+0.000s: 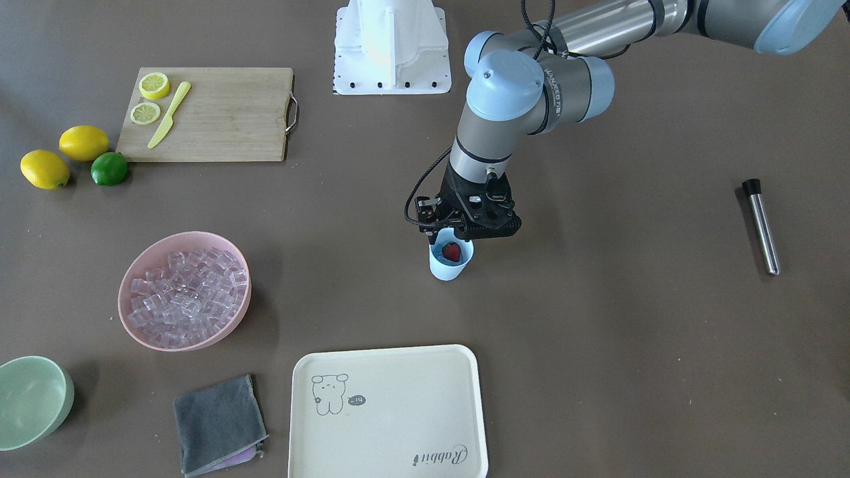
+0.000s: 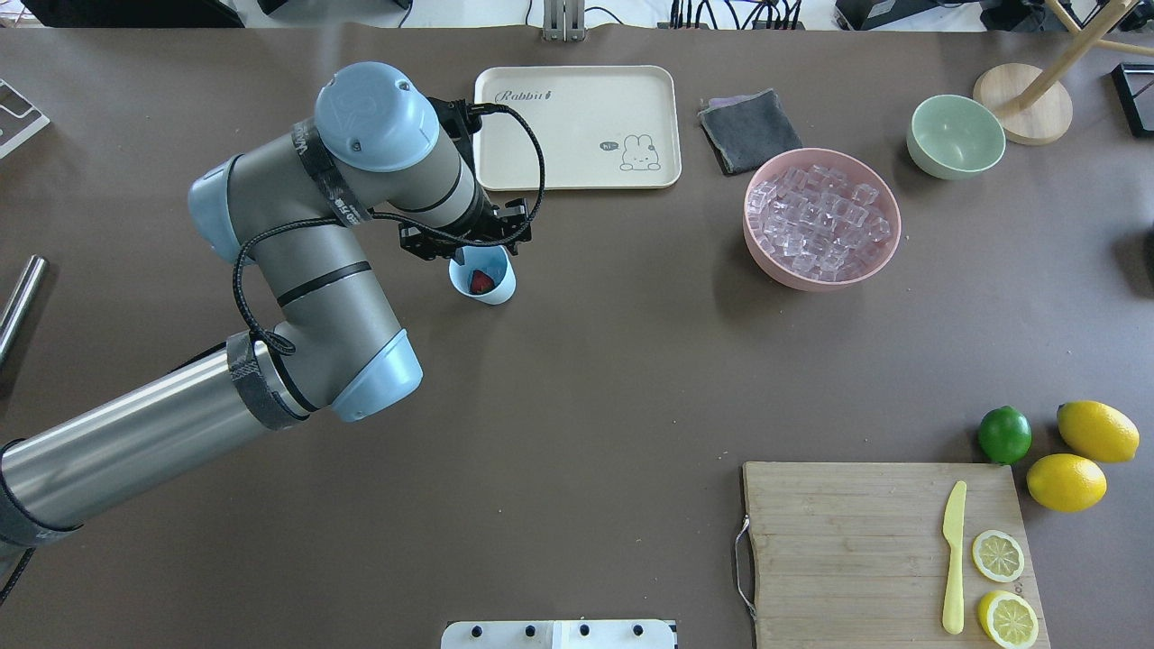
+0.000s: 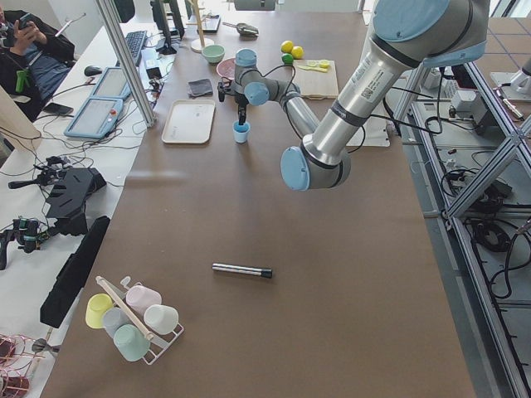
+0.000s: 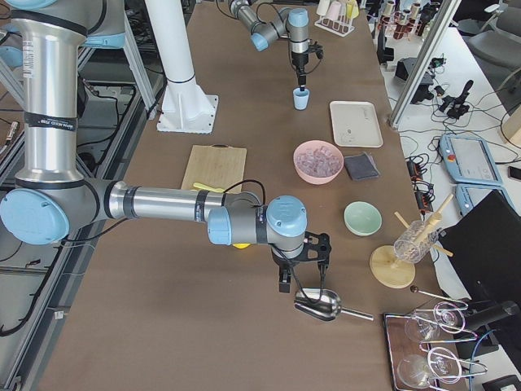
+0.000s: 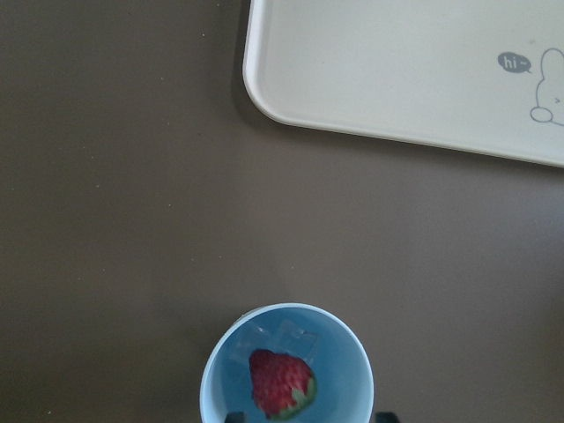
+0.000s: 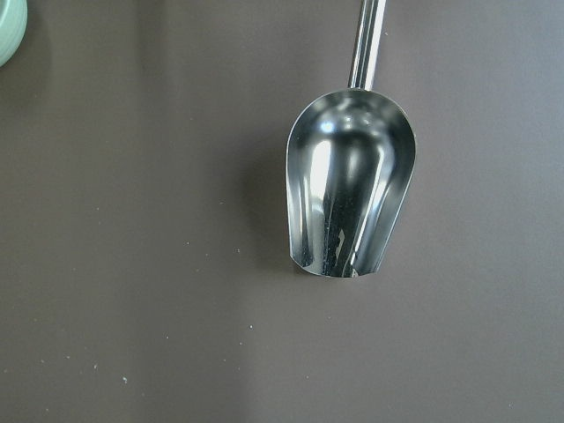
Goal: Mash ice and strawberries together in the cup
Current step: 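Open the left gripper to drop the strawberry into the cup, then move the left gripper back toward the metal muddler rod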
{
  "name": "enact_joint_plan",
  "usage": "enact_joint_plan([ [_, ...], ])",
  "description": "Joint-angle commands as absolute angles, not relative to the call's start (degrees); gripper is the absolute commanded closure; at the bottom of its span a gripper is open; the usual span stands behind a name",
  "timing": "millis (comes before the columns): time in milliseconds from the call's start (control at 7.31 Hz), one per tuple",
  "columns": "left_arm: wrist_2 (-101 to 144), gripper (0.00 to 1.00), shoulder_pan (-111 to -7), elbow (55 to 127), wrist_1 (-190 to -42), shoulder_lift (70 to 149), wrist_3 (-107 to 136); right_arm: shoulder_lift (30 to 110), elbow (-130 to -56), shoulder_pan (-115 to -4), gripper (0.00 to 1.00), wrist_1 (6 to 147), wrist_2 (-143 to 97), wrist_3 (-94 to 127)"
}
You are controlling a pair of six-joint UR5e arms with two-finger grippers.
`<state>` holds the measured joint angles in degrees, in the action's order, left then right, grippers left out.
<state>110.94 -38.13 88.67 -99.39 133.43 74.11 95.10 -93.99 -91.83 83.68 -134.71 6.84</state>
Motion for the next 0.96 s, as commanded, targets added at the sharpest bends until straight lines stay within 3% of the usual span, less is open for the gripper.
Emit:
enact_joint_plan([
  [0, 111.5, 0.02, -40.1, 88.9, -98.7, 132.6, 73.7, 95.0, -94.0, -91.8, 0.0, 83.7, -134.6, 6.9],
  [273, 117.7, 0.02, -45.9, 91.2, -99.1, 125.1, 66.2, 94.9, -94.0, -91.8, 0.0, 83.7, -134.6, 6.8],
  [820, 118.8, 0.02, -57.6, 93.6, -109.1, 101.8, 40.4, 95.1, -93.9, -91.8, 0.0, 83.7, -134.5, 6.8],
])
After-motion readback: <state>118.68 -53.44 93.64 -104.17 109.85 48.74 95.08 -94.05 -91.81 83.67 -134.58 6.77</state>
